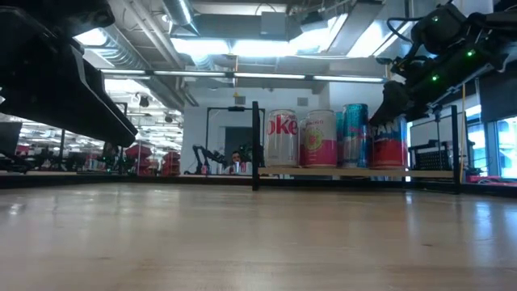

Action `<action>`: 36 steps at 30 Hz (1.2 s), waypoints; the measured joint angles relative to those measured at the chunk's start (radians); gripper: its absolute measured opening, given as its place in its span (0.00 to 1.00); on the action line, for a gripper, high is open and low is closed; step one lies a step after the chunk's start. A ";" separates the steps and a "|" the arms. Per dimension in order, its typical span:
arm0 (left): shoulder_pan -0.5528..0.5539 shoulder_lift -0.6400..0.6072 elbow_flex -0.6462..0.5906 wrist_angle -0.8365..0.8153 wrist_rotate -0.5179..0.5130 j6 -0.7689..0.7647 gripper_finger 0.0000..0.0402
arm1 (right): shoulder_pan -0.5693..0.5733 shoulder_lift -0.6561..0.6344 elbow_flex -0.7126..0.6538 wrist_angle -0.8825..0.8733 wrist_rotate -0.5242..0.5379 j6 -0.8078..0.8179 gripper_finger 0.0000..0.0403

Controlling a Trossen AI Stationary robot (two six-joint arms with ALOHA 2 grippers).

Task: Place canned beverage on shelf
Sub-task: Put the red soda can on the shelf aligned with the other red soda can, then return to Home Position

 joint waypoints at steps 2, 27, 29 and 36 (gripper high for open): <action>0.000 0.000 0.000 0.000 0.000 0.000 0.87 | 0.000 -0.003 0.000 0.000 0.000 -0.009 0.95; 0.204 -0.023 0.054 0.141 0.190 0.361 0.63 | 0.408 0.026 0.182 0.072 -0.288 0.074 0.60; 0.229 -0.070 0.092 0.143 0.251 0.452 0.52 | 0.468 0.054 0.179 0.118 -0.288 0.072 0.52; 0.258 -0.332 0.094 0.138 0.282 0.741 0.14 | 0.583 0.077 0.179 0.163 -0.243 0.037 0.25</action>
